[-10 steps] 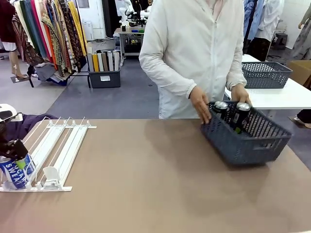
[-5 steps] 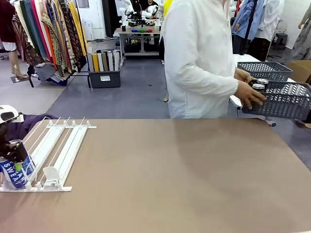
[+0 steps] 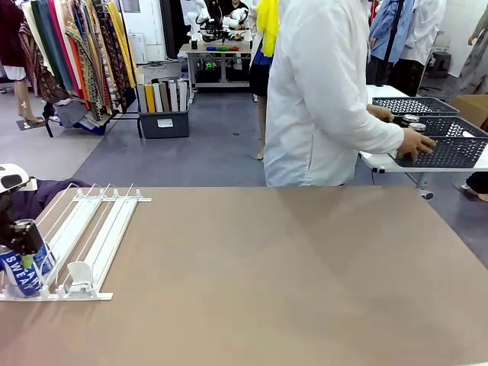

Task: Retrieve and store the cans from the dispenser.
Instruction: Pick up one can from the Automatic Can Dispenser and place it in the middle of the table.

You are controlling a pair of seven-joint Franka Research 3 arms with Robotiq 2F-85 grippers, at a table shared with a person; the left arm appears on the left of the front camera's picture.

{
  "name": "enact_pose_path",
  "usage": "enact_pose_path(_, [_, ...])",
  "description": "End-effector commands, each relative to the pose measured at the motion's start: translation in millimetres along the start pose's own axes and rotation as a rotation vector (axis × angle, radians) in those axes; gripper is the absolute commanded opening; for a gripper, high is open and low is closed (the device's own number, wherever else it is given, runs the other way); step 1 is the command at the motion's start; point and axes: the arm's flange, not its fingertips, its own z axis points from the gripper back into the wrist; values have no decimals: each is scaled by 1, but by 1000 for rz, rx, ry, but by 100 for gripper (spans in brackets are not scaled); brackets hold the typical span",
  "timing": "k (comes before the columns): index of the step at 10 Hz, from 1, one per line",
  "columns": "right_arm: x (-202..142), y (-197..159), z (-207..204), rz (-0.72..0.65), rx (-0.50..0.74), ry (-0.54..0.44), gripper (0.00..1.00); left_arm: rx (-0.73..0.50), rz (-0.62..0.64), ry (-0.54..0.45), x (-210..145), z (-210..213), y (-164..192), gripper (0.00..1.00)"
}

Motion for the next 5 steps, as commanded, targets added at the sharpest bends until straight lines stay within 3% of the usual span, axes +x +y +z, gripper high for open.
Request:
enact_pose_path(1, [3,4,-2,10,25,-18,100,-14,2,-41,-20,-12,-2,0])
enact_pose_path(3, [3,4,-2,10,25,-18,100,-22,16,-94,-31,14,-6,0])
enact_pose_path(5, [3,4,-2,10,25,-18,100,-27,53,-193,-52,78,-10,0])
